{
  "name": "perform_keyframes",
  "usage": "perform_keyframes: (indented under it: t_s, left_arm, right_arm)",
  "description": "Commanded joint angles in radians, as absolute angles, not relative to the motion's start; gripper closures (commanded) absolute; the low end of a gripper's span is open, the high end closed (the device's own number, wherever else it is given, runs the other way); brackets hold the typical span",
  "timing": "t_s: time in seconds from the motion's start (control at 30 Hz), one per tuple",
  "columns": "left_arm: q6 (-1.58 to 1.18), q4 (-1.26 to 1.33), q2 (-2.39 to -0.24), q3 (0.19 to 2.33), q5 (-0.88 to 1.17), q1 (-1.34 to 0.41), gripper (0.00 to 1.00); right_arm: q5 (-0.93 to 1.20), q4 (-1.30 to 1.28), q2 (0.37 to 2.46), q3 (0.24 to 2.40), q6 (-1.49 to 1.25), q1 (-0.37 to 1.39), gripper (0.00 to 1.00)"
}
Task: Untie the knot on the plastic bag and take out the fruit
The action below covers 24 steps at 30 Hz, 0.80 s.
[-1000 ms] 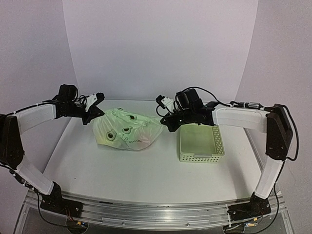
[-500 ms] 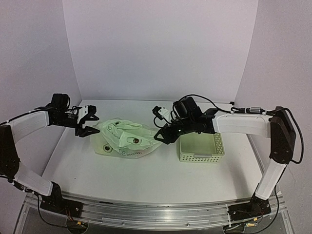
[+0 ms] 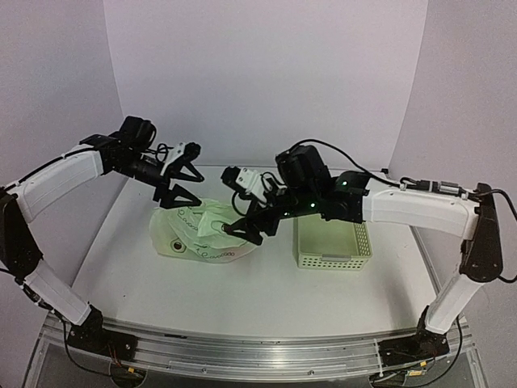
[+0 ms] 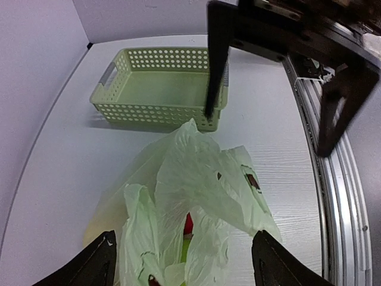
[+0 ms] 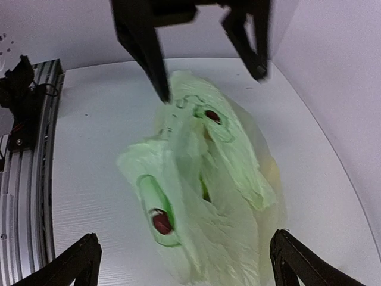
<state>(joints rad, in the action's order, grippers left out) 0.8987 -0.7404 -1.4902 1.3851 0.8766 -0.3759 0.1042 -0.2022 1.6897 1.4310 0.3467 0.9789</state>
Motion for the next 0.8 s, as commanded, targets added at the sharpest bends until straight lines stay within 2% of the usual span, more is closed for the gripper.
perform_keyframes:
  t_s: [0.0, 0.13, 0.3, 0.37, 0.4, 0.47, 0.53, 0.57, 0.63, 0.77]
  left_arm:
    - [0.640, -0.632, -1.589, 1.441, 0.633, -0.434, 0.21]
    - [0.622, -0.631, -1.714, 1.504, 0.514, -0.442, 0.22]
    - [0.712, -0.684, -1.750, 1.488, 0.514, -0.481, 0.23]
    - [0.736, -0.694, -1.748, 1.469, 0.499, -0.491, 0.24]
    - [0.741, -0.696, -1.749, 1.461, 0.485, -0.493, 0.27]
    - [0.744, -0.698, -1.748, 1.456, 0.450, -0.493, 0.45]
    - [0.744, -0.702, -1.743, 1.461, 0.422, -0.492, 0.73]
    - [0.741, -0.693, -1.728, 1.462, 0.410, -0.490, 0.89]
    - [0.715, -0.636, -1.690, 1.450, 0.377, -0.483, 1.00]
    - [0.592, -0.393, -1.627, 1.459, 0.313, -0.412, 1.00]
  right_arm:
    - [0.111, -0.219, 1.815, 1.498, 0.454, 1.034, 0.03]
    - [-0.007, -0.200, 1.918, 1.596, 0.454, 1.038, 0.02]
    - [-0.127, -0.190, 2.004, 1.690, 0.416, 1.038, 0.06]
    - [-0.184, -0.186, 2.020, 1.704, 0.388, 1.038, 0.27]
    - [-0.206, -0.183, 2.023, 1.706, 0.377, 1.037, 0.43]
    - [-0.232, -0.182, 2.010, 1.697, 0.357, 1.037, 0.65]
    - [-0.224, -0.182, 1.982, 1.674, 0.346, 1.037, 0.81]
    - [-0.225, -0.183, 1.961, 1.662, 0.339, 1.037, 0.95]
    - [-0.239, -0.183, 1.921, 1.635, 0.307, 1.030, 1.00]
    - [-0.221, -0.177, 1.866, 1.646, 0.078, 0.922, 1.00]
